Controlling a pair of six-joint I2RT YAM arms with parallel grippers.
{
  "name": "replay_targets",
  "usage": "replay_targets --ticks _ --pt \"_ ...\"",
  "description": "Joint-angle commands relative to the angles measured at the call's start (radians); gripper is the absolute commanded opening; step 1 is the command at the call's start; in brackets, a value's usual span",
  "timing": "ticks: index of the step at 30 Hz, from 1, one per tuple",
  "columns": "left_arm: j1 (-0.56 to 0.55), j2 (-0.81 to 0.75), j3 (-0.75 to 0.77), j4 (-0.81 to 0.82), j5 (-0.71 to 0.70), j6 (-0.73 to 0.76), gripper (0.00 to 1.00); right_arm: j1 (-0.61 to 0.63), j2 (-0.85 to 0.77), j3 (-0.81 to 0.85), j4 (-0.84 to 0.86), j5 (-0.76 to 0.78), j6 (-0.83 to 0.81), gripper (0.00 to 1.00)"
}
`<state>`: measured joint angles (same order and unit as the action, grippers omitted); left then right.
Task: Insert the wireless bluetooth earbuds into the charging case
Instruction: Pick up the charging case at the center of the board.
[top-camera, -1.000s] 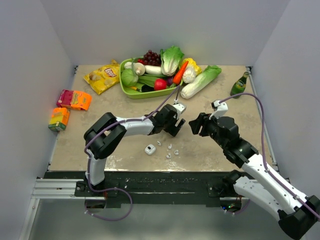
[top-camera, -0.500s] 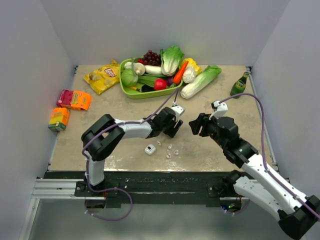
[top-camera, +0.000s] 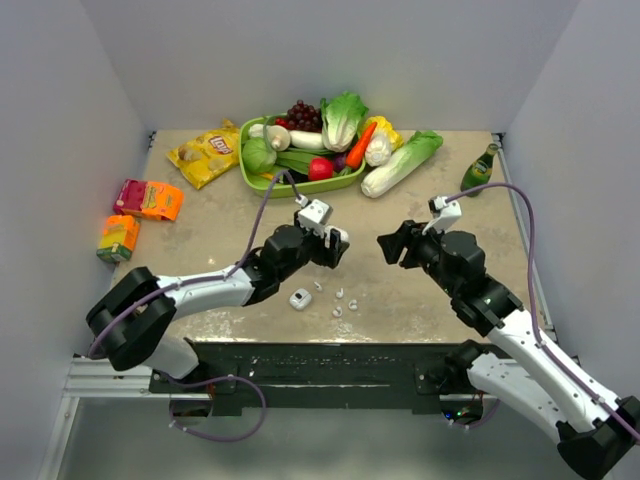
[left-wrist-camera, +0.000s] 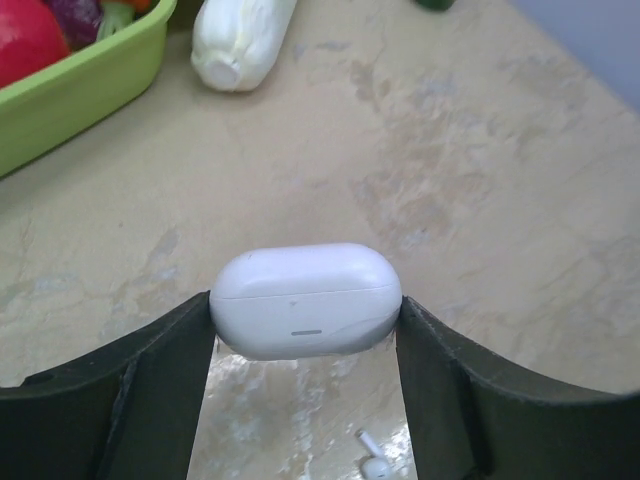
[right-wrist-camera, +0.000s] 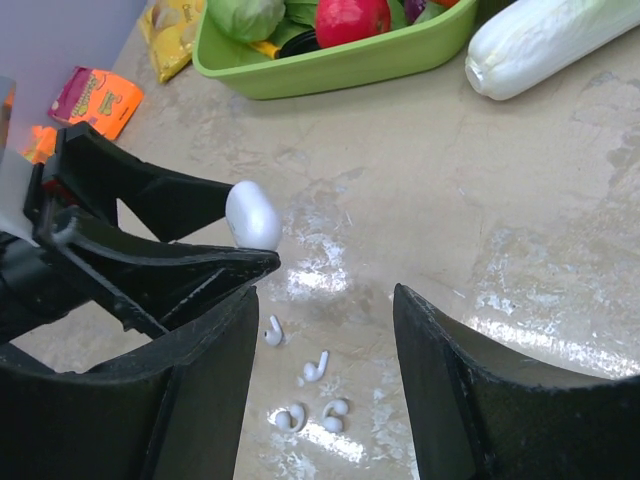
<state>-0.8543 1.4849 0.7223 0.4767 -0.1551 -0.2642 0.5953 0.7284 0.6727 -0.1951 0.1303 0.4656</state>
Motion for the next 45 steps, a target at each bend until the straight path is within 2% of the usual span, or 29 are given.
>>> replay_targets --ticks 1,3,9,20,24,25,29,31,32,33,35,39,43,45 --pt "0.030 -0.040 -0.050 0.253 0.176 -0.129 0.00 0.001 -0.029 0.011 0.065 -0.026 0.018 0.60" --pt "0.034 -0.049 -0.058 0.282 0.262 -0.103 0.00 0.001 -0.030 0.010 0.069 -0.029 0.016 0.60" --pt "0.040 -0.112 -0.142 0.442 0.325 -0.092 0.00 0.001 -0.029 0.024 0.056 -0.021 0.001 0.60" --pt "0.031 -0.198 -0.250 0.545 0.348 -0.092 0.00 0.003 0.003 0.022 0.069 -0.046 -0.007 0.60" --pt "-0.009 -0.201 -0.349 0.735 0.336 -0.047 0.00 0.000 0.045 0.059 0.054 -0.081 -0.054 0.59" --pt "-0.015 -0.199 -0.392 0.829 0.338 -0.038 0.00 0.003 0.060 0.086 0.043 -0.071 -0.059 0.59" --pt "-0.048 -0.183 -0.461 0.977 0.302 0.008 0.00 0.030 0.068 0.129 -0.001 -0.002 -0.084 0.57" --pt "-0.064 -0.183 -0.478 0.997 0.284 0.034 0.00 0.079 0.088 0.168 -0.035 0.127 -0.100 0.56" --pt "-0.068 -0.183 -0.484 1.004 0.293 0.042 0.00 0.150 0.133 0.188 -0.084 0.203 -0.101 0.55" --pt "-0.071 -0.180 -0.491 1.025 0.311 0.052 0.00 0.187 0.156 0.206 -0.108 0.329 -0.099 0.55" --pt "-0.071 -0.170 -0.515 1.088 0.330 0.059 0.00 0.250 0.215 0.248 -0.147 0.429 -0.094 0.55" --pt "-0.075 -0.179 -0.558 1.154 0.301 0.078 0.00 0.253 0.204 0.228 -0.097 0.468 -0.082 0.57" --pt "-0.081 -0.228 -0.569 1.122 0.266 0.105 0.00 0.253 0.143 0.145 0.015 0.425 -0.067 0.63" --pt "-0.088 -0.241 -0.580 1.120 0.238 0.117 0.00 0.253 0.115 0.116 0.077 0.414 -0.010 0.77"
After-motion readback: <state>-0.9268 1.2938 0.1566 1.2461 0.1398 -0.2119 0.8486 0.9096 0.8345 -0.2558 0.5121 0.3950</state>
